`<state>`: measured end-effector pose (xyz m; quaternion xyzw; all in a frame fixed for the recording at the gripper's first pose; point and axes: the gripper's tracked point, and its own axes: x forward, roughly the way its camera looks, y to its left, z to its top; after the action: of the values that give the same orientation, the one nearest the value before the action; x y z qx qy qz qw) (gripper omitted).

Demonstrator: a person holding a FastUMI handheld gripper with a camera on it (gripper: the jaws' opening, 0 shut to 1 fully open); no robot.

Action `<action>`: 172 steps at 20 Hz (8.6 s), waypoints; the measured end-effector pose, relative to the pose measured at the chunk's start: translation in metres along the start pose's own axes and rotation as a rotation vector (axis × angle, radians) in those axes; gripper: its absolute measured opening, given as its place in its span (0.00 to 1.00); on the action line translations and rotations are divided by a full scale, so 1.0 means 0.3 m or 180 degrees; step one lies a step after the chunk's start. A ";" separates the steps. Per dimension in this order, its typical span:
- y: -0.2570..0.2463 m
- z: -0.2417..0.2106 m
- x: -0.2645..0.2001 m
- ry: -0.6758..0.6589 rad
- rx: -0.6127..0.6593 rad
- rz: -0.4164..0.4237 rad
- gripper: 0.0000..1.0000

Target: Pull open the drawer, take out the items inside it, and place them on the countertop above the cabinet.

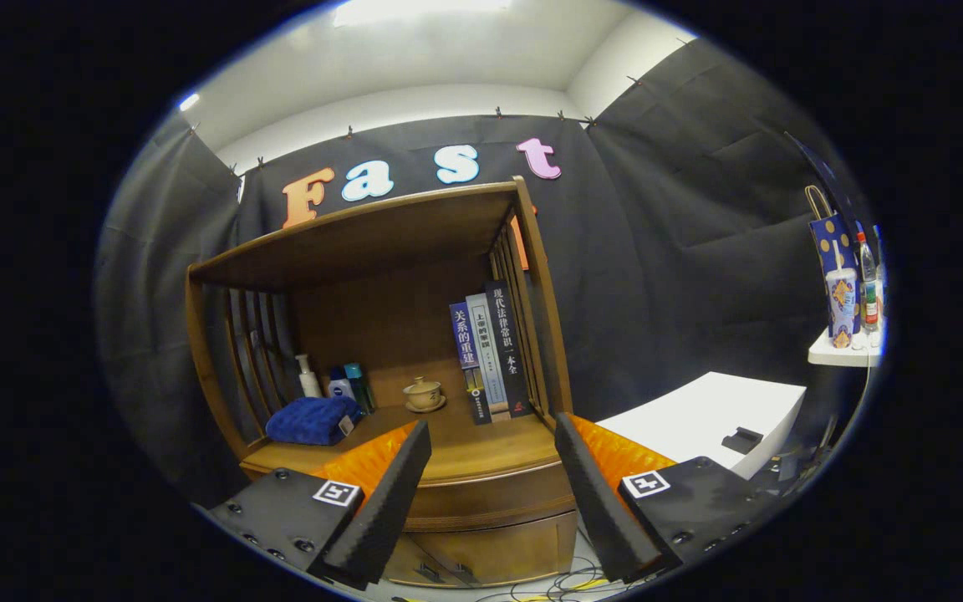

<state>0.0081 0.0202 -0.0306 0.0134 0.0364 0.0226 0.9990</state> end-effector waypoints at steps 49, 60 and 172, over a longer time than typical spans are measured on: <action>0.450 -0.887 0.112 0.0651 -0.0300 0.0282 0.36; 0.434 -0.875 -0.155 0.0952 -0.0296 0.0252 0.36; 0.512 -0.484 0.329 0.1947 -0.1010 -0.0129 0.43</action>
<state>0.0890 0.1819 -0.1781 -0.1502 0.3304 0.0111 0.9317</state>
